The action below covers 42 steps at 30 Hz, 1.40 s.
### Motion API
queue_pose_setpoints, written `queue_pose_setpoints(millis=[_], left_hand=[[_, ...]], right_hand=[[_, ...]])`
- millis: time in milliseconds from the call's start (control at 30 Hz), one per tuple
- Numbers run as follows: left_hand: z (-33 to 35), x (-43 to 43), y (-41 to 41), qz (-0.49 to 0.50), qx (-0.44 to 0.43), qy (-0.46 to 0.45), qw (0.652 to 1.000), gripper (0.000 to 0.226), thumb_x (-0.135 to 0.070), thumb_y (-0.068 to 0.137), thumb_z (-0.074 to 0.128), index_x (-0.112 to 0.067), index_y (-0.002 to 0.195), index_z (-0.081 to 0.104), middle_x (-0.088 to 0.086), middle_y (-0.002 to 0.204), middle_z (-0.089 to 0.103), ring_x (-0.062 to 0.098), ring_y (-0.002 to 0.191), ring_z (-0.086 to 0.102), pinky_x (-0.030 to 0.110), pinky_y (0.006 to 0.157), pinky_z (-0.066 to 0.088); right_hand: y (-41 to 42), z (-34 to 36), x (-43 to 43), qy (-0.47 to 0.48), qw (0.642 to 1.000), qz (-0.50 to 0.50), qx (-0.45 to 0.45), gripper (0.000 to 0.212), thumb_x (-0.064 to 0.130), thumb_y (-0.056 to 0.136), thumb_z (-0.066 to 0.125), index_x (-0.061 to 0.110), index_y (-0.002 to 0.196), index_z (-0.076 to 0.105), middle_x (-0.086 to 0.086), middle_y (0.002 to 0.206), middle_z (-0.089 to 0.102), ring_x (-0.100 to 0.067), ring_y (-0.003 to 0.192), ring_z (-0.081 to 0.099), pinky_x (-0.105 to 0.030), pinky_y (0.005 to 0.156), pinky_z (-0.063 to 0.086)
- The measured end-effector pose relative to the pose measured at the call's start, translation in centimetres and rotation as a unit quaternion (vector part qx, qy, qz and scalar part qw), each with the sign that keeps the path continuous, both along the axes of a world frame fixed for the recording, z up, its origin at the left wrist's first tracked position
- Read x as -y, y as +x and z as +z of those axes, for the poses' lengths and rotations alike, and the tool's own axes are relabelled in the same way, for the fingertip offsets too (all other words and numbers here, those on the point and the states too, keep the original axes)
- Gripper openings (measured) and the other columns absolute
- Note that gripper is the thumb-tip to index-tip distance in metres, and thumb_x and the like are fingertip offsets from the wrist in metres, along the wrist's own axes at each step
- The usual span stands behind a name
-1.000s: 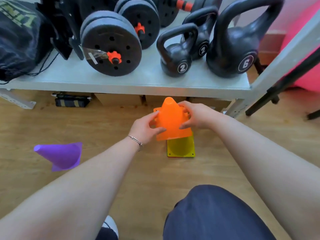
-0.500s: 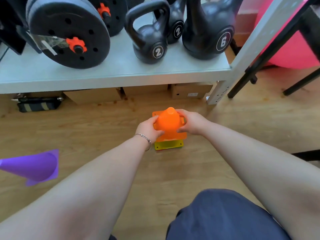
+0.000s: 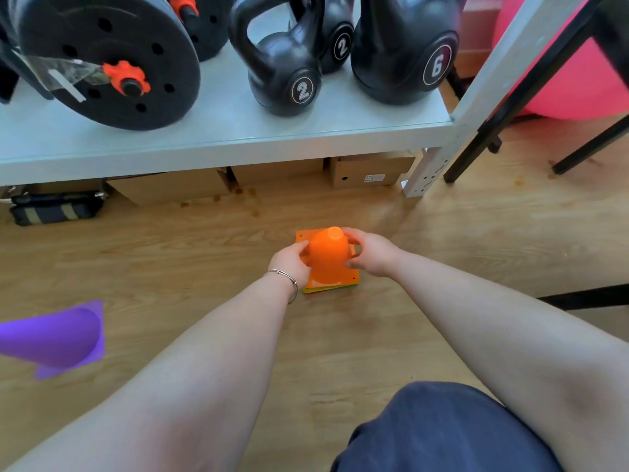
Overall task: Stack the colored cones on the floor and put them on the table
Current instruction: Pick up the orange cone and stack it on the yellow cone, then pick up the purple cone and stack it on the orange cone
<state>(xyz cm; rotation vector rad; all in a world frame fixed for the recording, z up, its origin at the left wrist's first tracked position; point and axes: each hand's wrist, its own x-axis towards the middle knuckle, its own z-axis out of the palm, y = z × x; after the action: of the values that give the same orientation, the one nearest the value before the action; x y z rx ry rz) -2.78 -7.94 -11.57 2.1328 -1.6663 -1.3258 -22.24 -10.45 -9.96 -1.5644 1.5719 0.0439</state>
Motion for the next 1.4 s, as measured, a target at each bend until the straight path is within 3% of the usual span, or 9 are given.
queue_pose_setpoints(millis=[133,333,400,500,567,667,833,1200,1400], left_hand=[[-0.4,-0.2,-0.1,0.002,-0.010,0.021,1.000,0.067,-0.005,0.084,0.056,-0.024,0.145,0.037,-0.001,0.142,0.053,0.026,0.115,0.061,0.036,0.089,0.054],[-0.4,-0.1,0.0,-0.040,0.024,0.030,0.998,0.069,-0.014,0.085,0.058,-0.026,0.147,0.033,0.002,0.143,0.052,0.026,0.119,0.059,0.035,0.095,0.051],[-0.2,-0.3,0.0,-0.102,0.098,0.026,0.990,0.069,-0.015,0.086,0.052,-0.028,0.149,0.027,0.006,0.144,0.049,0.030,0.124,0.053,0.036,0.100,0.046],[0.0,-0.9,0.1,-0.166,0.257,-0.043,0.951,0.069,-0.013,0.086,0.044,-0.026,0.150,0.019,0.007,0.155,0.029,0.028,0.141,0.031,0.048,0.114,0.028],[0.0,-1.3,0.5,-0.169,0.312,-0.096,0.930,0.070,-0.017,0.088,0.047,-0.024,0.150,0.015,0.009,0.160,0.017,0.027,0.147,0.016,0.052,0.117,0.017],[0.6,-1.4,1.0,-0.169,0.351,-0.138,0.911,0.070,-0.031,0.090,0.049,-0.023,0.150,0.015,0.011,0.161,0.013,0.031,0.148,0.011,0.056,0.117,0.015],[3.5,-1.1,1.9,-0.144,0.378,-0.150,0.902,0.071,-0.046,0.090,0.048,-0.021,0.150,0.019,0.013,0.160,0.014,0.033,0.148,0.010,0.057,0.116,0.014],[12.3,-1.3,9.1,-0.045,0.422,-0.151,0.893,0.071,-0.055,0.091,0.037,-0.022,0.151,0.016,0.009,0.161,0.014,0.028,0.148,0.011,0.054,0.117,0.015],[15.0,-4.2,15.5,0.037,0.442,-0.125,0.888,0.072,-0.056,0.090,0.038,-0.023,0.151,0.017,0.009,0.160,0.016,0.028,0.148,0.013,0.053,0.116,0.017]], right_hand=[[-0.1,-0.3,0.1,0.010,1.000,-0.011,-0.003,0.085,0.016,0.083,0.075,0.031,0.152,0.029,-0.004,0.148,0.048,-0.025,0.124,0.057,-0.038,0.101,0.048],[-0.1,-0.9,-0.2,0.013,1.000,0.005,0.004,0.082,0.017,0.081,0.075,0.035,0.149,0.032,-0.005,0.140,0.055,-0.025,0.119,0.059,-0.041,0.097,0.052],[-0.1,-0.6,-0.3,-0.035,0.995,0.063,-0.062,0.075,0.015,0.087,0.067,0.032,0.150,0.030,-0.008,0.141,0.053,-0.029,0.122,0.056,-0.039,0.097,0.050],[-0.7,-0.3,-0.5,-0.144,0.964,0.126,-0.184,0.065,0.011,0.094,0.045,0.024,0.153,0.021,-0.012,0.156,0.031,-0.036,0.134,0.042,-0.044,0.101,0.045],[-1.3,0.0,-0.3,-0.205,0.946,0.134,-0.213,0.065,0.012,0.094,0.047,0.020,0.153,0.021,-0.015,0.158,0.028,-0.036,0.138,0.036,-0.045,0.108,0.038],[-1.9,1.0,0.4,-0.261,0.926,0.150,-0.228,0.062,0.021,0.094,0.056,0.018,0.150,0.030,-0.017,0.155,0.033,-0.035,0.143,0.031,-0.046,0.117,0.029],[-1.0,3.8,1.7,-0.293,0.913,0.157,-0.234,0.061,0.033,0.093,0.058,0.019,0.148,0.035,-0.014,0.154,0.038,-0.033,0.144,0.030,-0.047,0.118,0.027],[6.1,10.9,3.4,-0.343,0.902,0.170,-0.201,0.063,0.046,0.090,0.057,0.019,0.145,0.041,-0.012,0.144,0.050,-0.035,0.137,0.041,-0.050,0.111,0.035],[11.9,13.1,2.8,-0.368,0.884,0.225,-0.182,0.064,0.051,0.089,0.054,0.021,0.144,0.040,-0.009,0.140,0.052,-0.031,0.133,0.045,-0.045,0.110,0.036]])
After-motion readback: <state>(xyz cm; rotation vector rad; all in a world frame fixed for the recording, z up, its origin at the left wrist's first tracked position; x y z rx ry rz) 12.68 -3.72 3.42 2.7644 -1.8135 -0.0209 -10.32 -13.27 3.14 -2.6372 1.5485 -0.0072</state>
